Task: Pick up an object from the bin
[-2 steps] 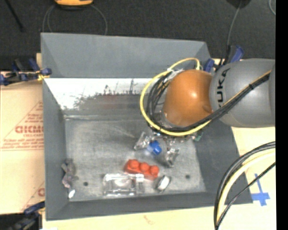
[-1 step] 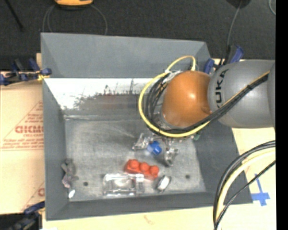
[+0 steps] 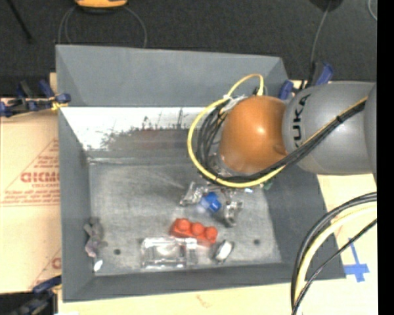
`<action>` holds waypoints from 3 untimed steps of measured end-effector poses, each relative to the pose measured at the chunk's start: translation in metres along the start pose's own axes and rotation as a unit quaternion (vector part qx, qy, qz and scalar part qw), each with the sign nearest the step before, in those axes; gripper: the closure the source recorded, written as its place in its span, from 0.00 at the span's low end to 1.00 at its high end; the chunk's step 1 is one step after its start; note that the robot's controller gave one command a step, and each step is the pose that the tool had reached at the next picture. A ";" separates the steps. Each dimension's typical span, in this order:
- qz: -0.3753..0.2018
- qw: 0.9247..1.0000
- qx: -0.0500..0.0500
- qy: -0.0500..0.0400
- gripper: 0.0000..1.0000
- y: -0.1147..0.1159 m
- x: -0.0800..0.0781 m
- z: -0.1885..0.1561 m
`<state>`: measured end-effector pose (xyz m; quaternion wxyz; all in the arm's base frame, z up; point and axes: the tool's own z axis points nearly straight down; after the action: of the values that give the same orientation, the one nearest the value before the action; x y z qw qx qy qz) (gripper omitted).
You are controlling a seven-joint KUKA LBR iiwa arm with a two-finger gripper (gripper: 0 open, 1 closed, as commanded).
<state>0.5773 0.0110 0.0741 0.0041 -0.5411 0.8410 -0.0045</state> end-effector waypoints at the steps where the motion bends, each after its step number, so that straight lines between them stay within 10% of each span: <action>1: -0.043 0.999 0.001 -0.004 0.00 -0.006 0.003 0.000; 2: -0.102 0.995 0.003 -0.004 0.00 -0.008 -0.001 0.000; 3: -0.101 0.995 0.005 -0.005 1.00 -0.009 -0.002 -0.003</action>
Offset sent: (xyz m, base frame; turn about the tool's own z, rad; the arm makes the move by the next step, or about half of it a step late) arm 0.0006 -0.0062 -0.0041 -0.0899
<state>0.5866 0.0086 0.0769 0.0105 -0.6234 0.7818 -0.0059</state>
